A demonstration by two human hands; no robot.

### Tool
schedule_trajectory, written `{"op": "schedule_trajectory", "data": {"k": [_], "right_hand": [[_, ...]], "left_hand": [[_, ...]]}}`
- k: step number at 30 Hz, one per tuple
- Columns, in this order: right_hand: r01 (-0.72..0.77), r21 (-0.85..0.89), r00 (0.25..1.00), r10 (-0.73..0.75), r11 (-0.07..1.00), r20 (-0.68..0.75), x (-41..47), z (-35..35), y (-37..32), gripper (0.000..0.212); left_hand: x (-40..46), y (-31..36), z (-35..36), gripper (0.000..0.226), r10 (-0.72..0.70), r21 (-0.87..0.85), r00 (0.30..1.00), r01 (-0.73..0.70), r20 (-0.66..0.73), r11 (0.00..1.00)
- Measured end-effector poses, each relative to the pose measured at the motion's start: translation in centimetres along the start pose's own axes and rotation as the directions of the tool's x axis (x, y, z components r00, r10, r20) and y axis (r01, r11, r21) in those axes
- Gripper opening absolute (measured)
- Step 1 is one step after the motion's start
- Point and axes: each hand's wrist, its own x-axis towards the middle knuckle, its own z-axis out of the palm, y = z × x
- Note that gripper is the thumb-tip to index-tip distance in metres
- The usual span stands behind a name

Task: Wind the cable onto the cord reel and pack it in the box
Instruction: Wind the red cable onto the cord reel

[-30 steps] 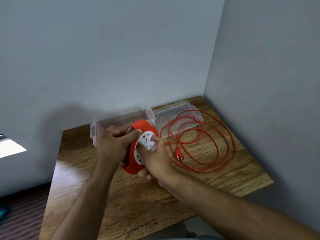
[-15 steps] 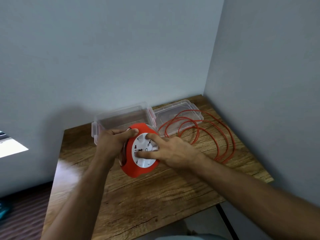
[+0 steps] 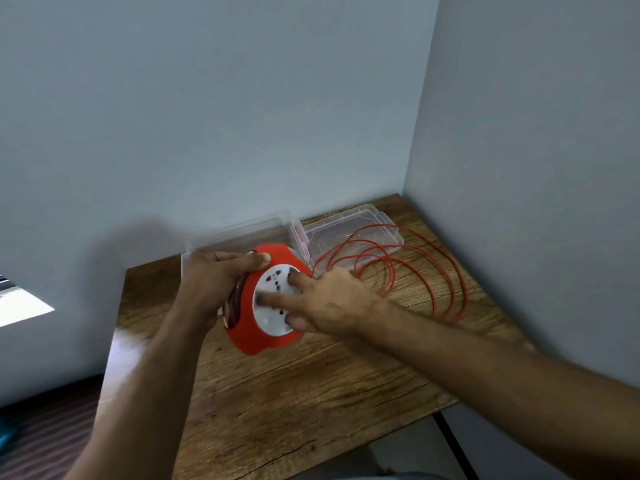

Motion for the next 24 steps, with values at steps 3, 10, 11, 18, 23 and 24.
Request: {"op": "schedule_trajectory", "data": {"k": [3,10,11,18,23,24], "right_hand": [[-0.533,0.464,0.784,0.619,0.707,-0.043,0.5,0.6,-2.6,0.064],[-0.328,0.608,0.418,0.466,-0.723,0.78,2.2,-0.7,-4.8,0.029],[-0.437,0.699,0.454,0.533,-0.565,0.714,1.6,-0.7,-4.3,0.028],[-0.133,0.15,0.986,0.147,0.98,-0.08,-2.0,-0.4,-0.8,0.053],[0.198,-0.061,0.975,-0.19,0.978,0.113,-1.1,-1.0,1.9,0.071],[0.241,-0.092,0.965,-0.228,0.966,0.129,-0.8,-1.0,2.1,0.07]], "left_hand": [[-0.3,-0.3,0.7,0.005,0.094,-0.051,0.988,-0.101,-0.122,0.994],[-1.0,-2.0,1.7,0.011,0.231,0.074,0.942,-0.219,-0.245,0.973],[-0.9,-2.0,1.4,0.014,0.184,0.025,0.952,-0.184,-0.245,0.983],[-0.1,-1.2,0.3,0.013,0.009,-0.077,0.993,-0.017,-0.114,0.997],[0.7,-0.5,-0.4,0.019,-0.029,0.106,0.999,0.027,0.015,0.994],[0.8,-0.5,-0.5,0.019,-0.036,0.128,0.999,0.031,0.031,0.991]]}}
